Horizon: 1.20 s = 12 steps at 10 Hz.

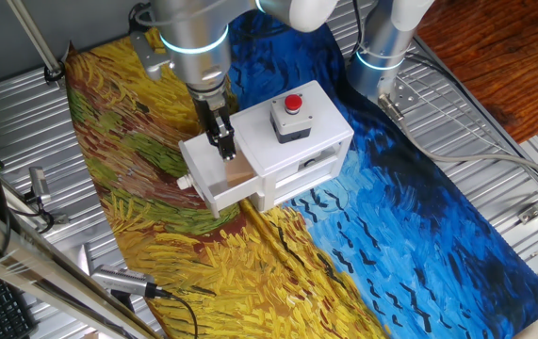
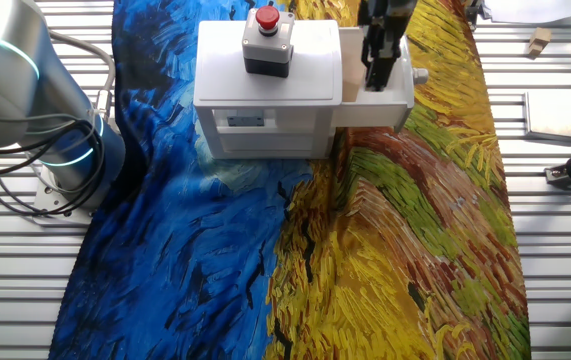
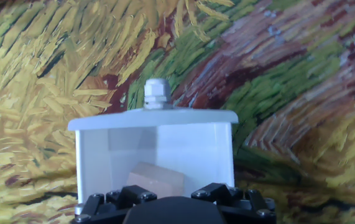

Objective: Take something out of a drawer

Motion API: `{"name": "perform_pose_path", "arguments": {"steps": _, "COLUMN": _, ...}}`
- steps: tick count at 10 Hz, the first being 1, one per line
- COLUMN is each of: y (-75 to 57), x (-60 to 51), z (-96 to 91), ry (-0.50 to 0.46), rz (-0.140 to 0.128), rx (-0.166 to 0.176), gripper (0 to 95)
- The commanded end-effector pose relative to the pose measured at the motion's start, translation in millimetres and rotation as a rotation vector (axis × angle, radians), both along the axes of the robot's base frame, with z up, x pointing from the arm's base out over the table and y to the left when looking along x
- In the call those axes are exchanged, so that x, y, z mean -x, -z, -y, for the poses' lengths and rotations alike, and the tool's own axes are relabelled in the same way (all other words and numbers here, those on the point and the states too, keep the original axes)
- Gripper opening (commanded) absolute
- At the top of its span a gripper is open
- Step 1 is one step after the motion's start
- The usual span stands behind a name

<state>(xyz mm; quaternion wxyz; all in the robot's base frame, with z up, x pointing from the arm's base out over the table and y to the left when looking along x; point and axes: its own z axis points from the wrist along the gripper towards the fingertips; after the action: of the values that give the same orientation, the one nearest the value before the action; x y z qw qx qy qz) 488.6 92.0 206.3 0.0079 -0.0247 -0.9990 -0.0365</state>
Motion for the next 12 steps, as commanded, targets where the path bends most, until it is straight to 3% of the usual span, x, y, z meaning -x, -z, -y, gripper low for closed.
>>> {"name": "perform_pose_path", "arguments": {"steps": 1, "y": 2.5, "x": 0.9, "z": -1.1, "ry": 0.145, "rz": 0.015, "rx": -0.014, "gripper": 76.0}}
{"name": "perform_pose_path", "arguments": {"steps": 12, "y": 33.6, "x": 10.8, "z": -23.1, "ry": 0.15, "rz": 0.017, "rx": 0.0, "gripper": 76.0}}
